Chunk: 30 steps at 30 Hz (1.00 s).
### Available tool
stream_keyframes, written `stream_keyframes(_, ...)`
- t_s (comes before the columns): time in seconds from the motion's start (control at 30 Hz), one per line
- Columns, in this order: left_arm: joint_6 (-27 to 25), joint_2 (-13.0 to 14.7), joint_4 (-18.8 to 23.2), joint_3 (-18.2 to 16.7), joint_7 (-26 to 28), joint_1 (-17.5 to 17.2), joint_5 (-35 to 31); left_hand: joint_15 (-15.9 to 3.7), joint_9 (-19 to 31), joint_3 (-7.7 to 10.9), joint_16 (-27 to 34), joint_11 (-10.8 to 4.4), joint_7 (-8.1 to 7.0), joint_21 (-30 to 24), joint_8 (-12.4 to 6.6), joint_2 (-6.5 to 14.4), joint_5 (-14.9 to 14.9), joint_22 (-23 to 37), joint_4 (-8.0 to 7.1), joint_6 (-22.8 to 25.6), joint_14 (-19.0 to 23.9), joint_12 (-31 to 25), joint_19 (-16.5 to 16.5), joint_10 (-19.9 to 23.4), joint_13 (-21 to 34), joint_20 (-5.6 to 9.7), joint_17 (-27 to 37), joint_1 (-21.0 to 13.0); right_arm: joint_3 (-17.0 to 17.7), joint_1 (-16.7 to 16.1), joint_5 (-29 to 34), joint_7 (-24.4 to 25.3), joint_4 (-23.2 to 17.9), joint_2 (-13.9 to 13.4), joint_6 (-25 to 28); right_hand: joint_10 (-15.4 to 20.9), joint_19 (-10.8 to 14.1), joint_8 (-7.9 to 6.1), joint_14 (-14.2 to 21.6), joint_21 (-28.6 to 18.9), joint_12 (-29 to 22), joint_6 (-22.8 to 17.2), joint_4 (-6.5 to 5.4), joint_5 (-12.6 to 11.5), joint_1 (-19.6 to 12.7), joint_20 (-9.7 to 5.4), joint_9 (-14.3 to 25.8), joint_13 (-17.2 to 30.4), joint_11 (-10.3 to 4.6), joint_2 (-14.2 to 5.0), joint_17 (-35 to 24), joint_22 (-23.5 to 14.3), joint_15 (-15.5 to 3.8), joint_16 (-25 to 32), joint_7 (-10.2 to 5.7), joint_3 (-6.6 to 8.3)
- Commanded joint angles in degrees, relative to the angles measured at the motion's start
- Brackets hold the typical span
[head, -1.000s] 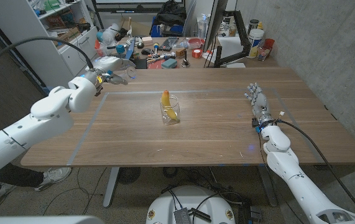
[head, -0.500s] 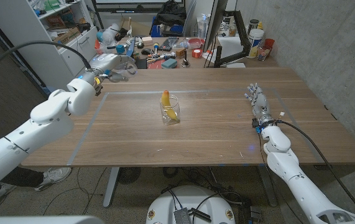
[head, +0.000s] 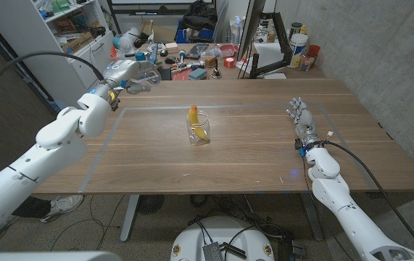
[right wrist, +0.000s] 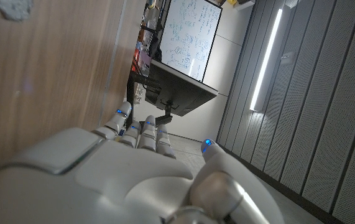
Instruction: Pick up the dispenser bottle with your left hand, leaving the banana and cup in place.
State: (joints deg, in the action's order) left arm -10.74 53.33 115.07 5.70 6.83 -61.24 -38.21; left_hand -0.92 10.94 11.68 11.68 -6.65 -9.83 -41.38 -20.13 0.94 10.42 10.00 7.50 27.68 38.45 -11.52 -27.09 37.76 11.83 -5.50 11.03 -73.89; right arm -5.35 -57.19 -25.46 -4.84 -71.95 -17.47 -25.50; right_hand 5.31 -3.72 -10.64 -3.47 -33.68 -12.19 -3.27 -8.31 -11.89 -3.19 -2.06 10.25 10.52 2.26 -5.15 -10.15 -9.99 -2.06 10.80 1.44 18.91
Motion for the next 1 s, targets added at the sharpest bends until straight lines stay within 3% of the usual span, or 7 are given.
stream_keyframes(0.03,2.7,-4.0,-0.2,-2.4,1.3,-1.2,-1.9,-12.26,0.0,1.72,0.2,-4.88,0.92,-0.4,-0.24,4.7,0.6,0.5,-1.18,15.4,3.2,-0.5,-8.8,7.5,0.2,15.06,0.2,1.4,0.3,-0.5,-0.3,-0.2,-0.4,-0.1,-0.5,0.4,0.0,-0.24,0.2,0.1,0.1,-0.4,0.03,-0.4,-0.1,-5.73,0.3,0.1,-0.10,-3.84,0.1,-0.2,-0.65,0.0,0.17,-0.31)
stream_keyframes(0.77,5.5,-7.7,-0.6,-3.8,2.1,-1.8,-3.5,-12.26,0.0,1.86,0.1,-4.87,0.89,-0.7,0.19,4.6,0.6,0.5,-1.15,16.0,3.5,-0.4,-8.8,7.9,0.2,15.19,0.2,1.7,0.6,-1.6,-0.9,-1.0,-0.3,0.5,-2.4,0.5,0.2,-0.26,0.2,0.4,0.0,-0.5,0.03,-0.4,-0.1,-5.69,0.3,0.1,-0.04,-3.80,0.1,-0.3,-0.66,0.0,0.24,-0.38)
stream_keyframes(1.0,6.9,-7.1,0.1,-3.7,1.9,-2.3,-3.8,-12.26,0.0,1.90,0.1,-4.86,0.93,-0.7,0.35,4.6,0.6,0.5,-1.12,16.1,3.5,-0.3,-8.7,7.8,0.2,15.23,0.2,1.8,1.3,-5.3,-0.7,0.7,-3.2,0.9,-3.8,0.6,0.1,-0.26,0.2,0.6,0.0,-0.5,0.06,-0.4,-0.1,-5.63,0.3,0.1,-0.02,-3.82,0.1,-0.3,-0.64,-0.1,0.28,-0.35)
